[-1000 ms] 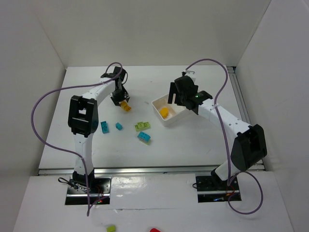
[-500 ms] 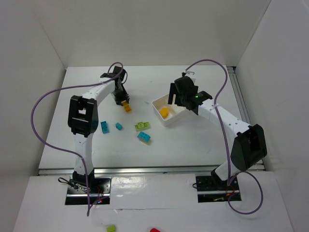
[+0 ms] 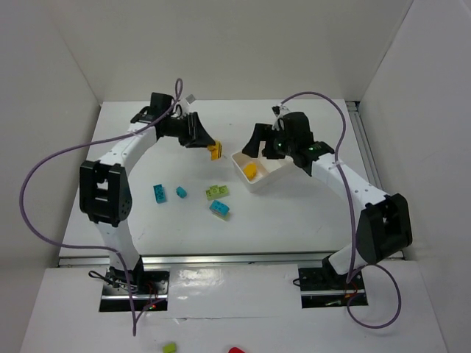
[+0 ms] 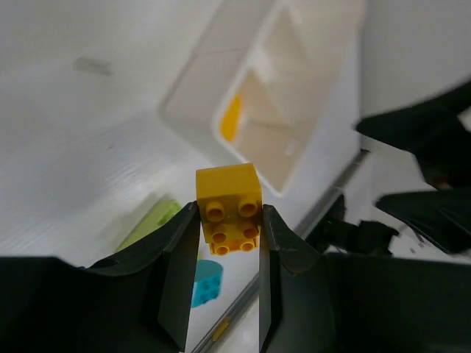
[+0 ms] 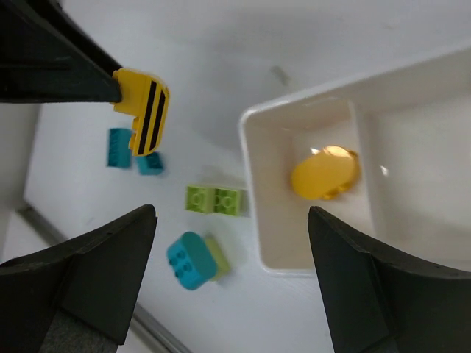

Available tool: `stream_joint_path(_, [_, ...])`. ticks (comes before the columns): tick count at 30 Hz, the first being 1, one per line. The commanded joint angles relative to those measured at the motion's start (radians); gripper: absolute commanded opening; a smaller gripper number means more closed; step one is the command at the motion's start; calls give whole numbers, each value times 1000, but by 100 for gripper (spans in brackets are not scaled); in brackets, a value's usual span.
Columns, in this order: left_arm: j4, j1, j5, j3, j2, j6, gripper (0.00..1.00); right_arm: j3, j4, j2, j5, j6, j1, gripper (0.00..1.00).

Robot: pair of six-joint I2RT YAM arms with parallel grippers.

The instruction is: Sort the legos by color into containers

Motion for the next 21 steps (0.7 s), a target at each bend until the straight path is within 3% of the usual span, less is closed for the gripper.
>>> stream_joint_path(1, [272, 48, 400, -46, -86, 15, 0, -2, 192, -43, -333, -13, -22, 91])
stream_joint_path(8, [589, 58, 562, -161, -131, -155, 0, 45, 231, 19, -515, 5, -23, 91])
stream_joint_path(16, [768, 58, 675, -173, -132, -284, 0, 35, 464, 101, -666, 128, -12, 95])
stream_joint_path(21, [794, 58, 695, -173, -132, -306, 0, 24, 646, 165, -738, 243, -32, 93])
